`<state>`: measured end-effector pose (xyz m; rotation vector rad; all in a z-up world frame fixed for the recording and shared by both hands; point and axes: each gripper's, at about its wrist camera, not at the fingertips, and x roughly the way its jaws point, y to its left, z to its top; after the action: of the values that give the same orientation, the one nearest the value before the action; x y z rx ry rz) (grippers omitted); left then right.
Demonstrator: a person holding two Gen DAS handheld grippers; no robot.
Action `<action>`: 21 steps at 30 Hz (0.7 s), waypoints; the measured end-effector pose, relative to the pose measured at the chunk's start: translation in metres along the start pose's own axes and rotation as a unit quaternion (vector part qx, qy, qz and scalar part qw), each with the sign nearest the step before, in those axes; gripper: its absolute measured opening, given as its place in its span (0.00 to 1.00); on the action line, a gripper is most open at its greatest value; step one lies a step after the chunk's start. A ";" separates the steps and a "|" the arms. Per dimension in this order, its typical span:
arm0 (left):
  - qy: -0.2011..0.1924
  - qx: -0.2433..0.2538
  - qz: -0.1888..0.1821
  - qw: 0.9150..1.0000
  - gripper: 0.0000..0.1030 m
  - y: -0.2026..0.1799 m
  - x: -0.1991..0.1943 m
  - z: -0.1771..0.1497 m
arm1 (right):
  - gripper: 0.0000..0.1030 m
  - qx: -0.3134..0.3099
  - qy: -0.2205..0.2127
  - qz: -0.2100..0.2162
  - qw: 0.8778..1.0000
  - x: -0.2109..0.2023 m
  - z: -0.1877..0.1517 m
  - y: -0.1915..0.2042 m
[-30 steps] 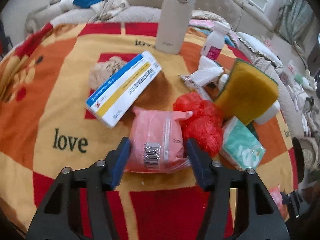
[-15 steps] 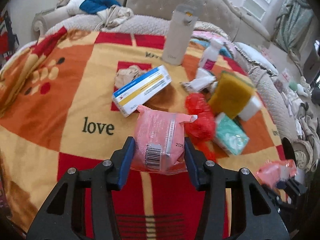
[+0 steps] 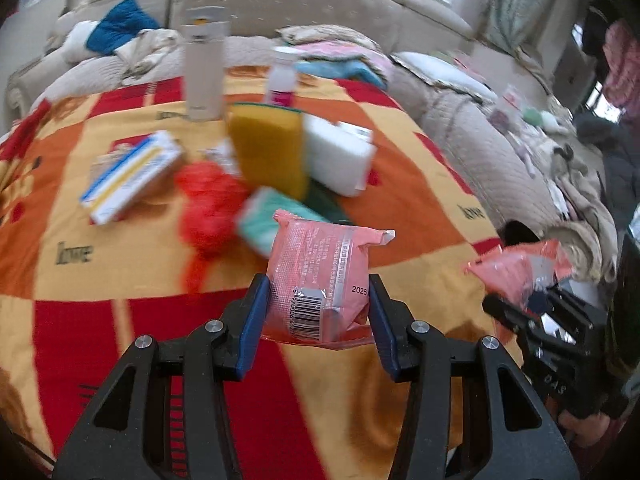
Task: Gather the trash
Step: 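Carry both pink packets over the black bin and open both tools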
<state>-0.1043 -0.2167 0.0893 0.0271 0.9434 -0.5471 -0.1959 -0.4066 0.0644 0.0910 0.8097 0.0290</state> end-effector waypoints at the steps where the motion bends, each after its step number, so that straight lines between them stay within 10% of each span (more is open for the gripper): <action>1: 0.002 0.006 -0.002 1.000 0.45 -0.008 0.004 0.001 | 0.33 0.009 0.001 -0.006 1.000 -0.002 0.000 -0.011; 21: 0.053 0.092 -0.110 0.988 0.45 -0.190 0.088 0.024 | 0.33 0.129 0.019 -0.139 0.982 -0.035 -0.033 -0.193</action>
<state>-0.1318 -0.4249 0.0763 0.1196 1.0024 -0.8427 -0.2455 -0.5985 0.0492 0.2231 0.8561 -0.3397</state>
